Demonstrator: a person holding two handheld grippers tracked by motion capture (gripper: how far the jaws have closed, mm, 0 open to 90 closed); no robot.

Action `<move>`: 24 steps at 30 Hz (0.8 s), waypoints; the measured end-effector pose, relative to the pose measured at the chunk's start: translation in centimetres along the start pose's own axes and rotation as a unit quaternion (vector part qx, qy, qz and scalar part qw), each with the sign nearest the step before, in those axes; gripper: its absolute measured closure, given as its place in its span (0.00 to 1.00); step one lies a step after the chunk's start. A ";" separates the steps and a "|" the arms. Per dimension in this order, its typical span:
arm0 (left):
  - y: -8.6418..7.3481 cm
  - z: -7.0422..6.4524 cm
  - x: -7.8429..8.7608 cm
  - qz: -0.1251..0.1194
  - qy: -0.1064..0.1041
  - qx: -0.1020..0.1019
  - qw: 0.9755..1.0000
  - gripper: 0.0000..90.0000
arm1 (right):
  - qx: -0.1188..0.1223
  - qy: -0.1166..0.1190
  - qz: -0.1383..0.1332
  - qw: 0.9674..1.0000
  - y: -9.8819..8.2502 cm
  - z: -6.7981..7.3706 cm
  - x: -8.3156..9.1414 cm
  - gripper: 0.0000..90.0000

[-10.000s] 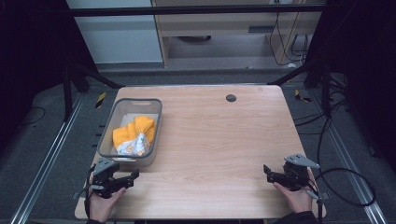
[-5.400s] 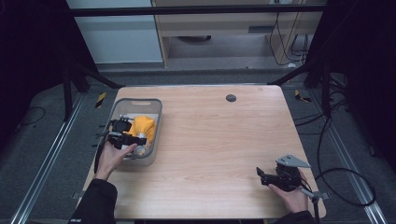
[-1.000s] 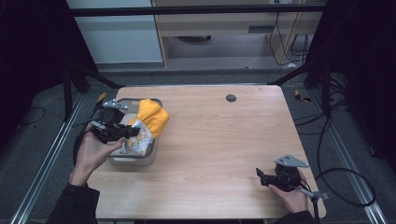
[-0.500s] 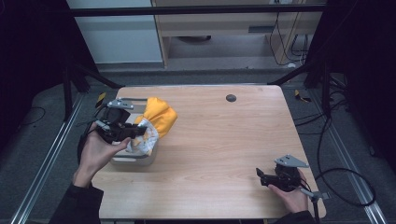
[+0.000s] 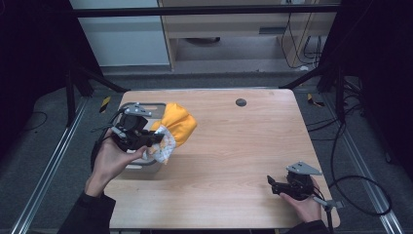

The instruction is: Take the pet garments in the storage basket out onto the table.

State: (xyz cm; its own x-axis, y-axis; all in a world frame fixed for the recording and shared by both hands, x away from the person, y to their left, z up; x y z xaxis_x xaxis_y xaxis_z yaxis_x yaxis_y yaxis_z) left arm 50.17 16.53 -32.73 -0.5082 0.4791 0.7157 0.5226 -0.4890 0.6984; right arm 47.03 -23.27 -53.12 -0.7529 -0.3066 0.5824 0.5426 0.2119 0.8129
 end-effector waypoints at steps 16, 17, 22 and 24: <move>1.1 -2.9 -2.3 -0.003 -0.029 -0.026 0.999 0.91 | 0.000 -0.004 -0.005 1.000 0.0 -0.2 0.1 0.15; 1.2 -3.1 -2.5 -0.002 -0.030 -0.028 0.999 0.91 | 0.001 -0.004 -0.004 1.000 0.0 -0.2 0.1 0.15; 1.3 -3.8 -3.6 0.000 -0.035 -0.035 0.999 0.91 | 0.002 -0.006 -0.005 1.000 -0.1 -0.3 0.0 0.15; 1.3 -4.0 -3.9 0.002 -0.037 -0.037 0.999 0.91 | 0.002 -0.007 -0.004 1.000 -0.1 -0.3 0.0 0.15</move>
State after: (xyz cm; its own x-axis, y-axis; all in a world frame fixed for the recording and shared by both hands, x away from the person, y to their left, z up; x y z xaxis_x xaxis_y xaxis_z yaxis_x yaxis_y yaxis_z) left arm 50.08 11.18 -34.62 -0.4534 0.5282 0.7179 0.4710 -0.5418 0.6961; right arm 47.09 -23.63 -53.18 -0.7628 -0.2956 0.5752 0.5342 0.2132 0.8180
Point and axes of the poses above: each handheld gripper's, and its own axes: x roughly backward along the jaws, y roughly out of its top, z roughly to its left, the point moved 7 cm from there along -x, roughly forward along the jaws, and after that the axes turned 2 degrees about -z, right-handed, at the moved point
